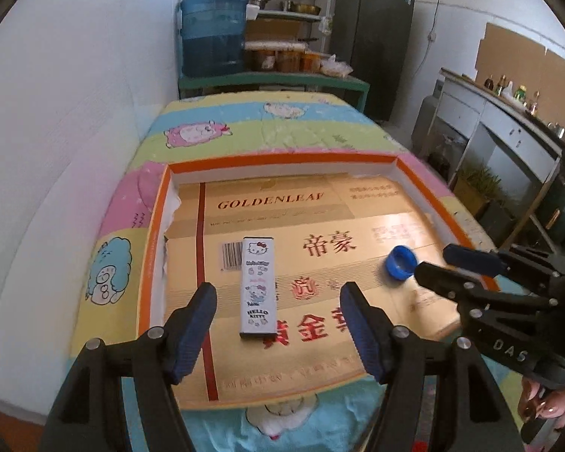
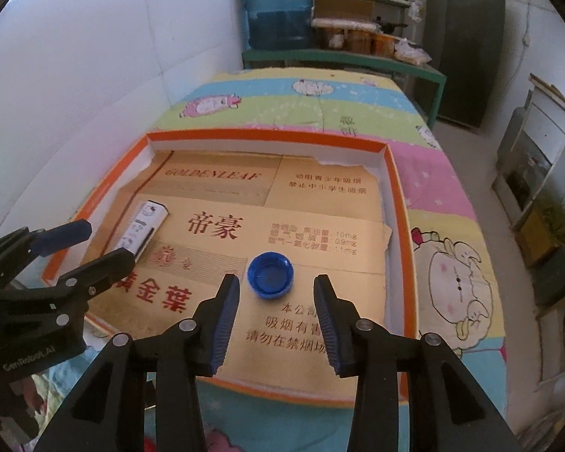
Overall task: Organize rigid objects
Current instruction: 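Withdraw both open tools from the tray toward the remaining items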
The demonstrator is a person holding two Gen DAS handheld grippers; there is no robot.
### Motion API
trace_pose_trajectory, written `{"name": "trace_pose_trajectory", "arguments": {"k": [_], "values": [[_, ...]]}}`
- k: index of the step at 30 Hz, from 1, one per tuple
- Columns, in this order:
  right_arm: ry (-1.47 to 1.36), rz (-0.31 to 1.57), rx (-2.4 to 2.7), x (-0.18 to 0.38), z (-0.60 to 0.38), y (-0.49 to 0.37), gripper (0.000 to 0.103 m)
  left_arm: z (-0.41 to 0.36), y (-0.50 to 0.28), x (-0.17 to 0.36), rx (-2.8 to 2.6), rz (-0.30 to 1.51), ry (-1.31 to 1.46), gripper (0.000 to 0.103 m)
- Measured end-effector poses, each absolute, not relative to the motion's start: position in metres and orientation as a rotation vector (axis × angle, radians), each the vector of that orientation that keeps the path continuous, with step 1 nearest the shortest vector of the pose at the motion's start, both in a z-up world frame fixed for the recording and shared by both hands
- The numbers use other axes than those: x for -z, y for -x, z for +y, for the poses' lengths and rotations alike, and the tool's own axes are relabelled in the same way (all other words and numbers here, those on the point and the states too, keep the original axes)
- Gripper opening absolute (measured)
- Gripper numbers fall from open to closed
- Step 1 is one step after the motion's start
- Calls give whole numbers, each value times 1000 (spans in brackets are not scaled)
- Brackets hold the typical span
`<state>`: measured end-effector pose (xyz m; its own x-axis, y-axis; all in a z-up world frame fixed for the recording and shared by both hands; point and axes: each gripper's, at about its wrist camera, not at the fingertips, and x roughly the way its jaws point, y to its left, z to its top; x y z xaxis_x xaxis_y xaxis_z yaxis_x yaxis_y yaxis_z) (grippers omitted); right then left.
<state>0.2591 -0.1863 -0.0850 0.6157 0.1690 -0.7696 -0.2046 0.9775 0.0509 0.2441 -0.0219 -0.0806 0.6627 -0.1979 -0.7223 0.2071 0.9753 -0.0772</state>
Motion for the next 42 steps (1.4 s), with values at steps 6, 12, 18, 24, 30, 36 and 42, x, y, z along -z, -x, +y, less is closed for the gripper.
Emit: {"name": "trace_pose_trajectory", "arguments": {"k": [6,12,18,24,30,36,42], "values": [[32,856,-214,71,-184,-238,42,-19,-221,62,218,774,16,68],[34,830,-214,58,-181,-210,42,-19,-195,47,221,734,17,68],[30,807,-212,47,-180,-179,42,-17,-169,35,206,702,12,68],[22,786,-210,36,-184,-139,42,-10,-138,26,209,675,23,68],[16,772,-227,35,-180,-90,42,-1,-115,26,212,674,42,68],[1,773,-225,47,-171,-43,42,5,-87,30,211,665,50,67],[-5,798,-218,71,-152,-3,42,12,-65,37,207,665,58,67]]}}
